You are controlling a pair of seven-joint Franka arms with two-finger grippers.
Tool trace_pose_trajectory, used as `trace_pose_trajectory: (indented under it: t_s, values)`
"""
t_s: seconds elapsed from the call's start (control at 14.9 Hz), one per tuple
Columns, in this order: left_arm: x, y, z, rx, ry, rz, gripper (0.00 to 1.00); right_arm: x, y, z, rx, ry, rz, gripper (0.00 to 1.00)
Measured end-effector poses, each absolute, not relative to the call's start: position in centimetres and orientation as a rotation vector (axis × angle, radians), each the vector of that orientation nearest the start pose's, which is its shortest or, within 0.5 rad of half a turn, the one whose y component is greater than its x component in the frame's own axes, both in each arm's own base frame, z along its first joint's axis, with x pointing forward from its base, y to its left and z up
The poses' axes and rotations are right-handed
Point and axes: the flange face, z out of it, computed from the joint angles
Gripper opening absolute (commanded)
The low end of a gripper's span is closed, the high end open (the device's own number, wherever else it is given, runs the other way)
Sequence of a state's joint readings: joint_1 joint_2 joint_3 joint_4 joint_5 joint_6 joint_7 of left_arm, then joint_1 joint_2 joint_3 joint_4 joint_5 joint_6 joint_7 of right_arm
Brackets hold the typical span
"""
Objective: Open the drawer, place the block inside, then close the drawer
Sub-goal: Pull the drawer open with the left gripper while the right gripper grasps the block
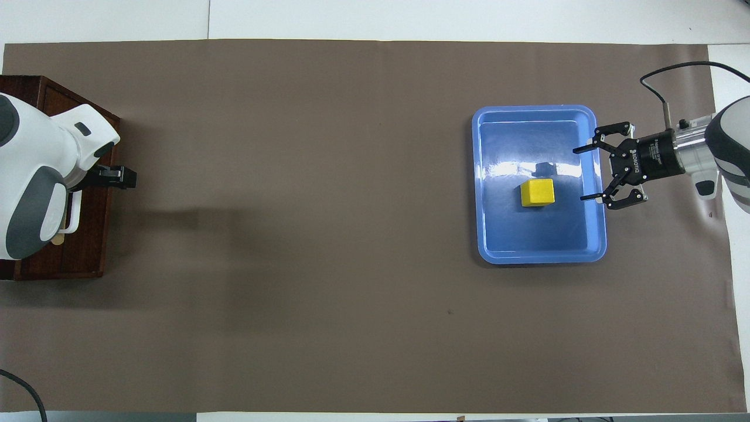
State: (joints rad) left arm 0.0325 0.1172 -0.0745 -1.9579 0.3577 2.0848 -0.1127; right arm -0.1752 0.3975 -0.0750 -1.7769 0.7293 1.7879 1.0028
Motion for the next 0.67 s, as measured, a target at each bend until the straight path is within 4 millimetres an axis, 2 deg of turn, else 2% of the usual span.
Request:
trace_pose_trajectory:
  t_s: [0.27,0.54,0.67]
  values:
    - [58.5,-0.3,40.4,-2.844,0.164,-0.086,1.00,59.8,-9.0,30.4,-1.828,1.787,0.826,1.00]
    - [58.9,-0.4,40.1,-2.848,0.179,-0.142,1.00,58.9,-9.0,28.4,-1.813,1.772,0.809,1.00]
    - [59.0,-1.2,39.9,-2.847,0.203,-0.153,1.00,58.8,-8.8,27.8,-1.787,1.779,0.790,1.00]
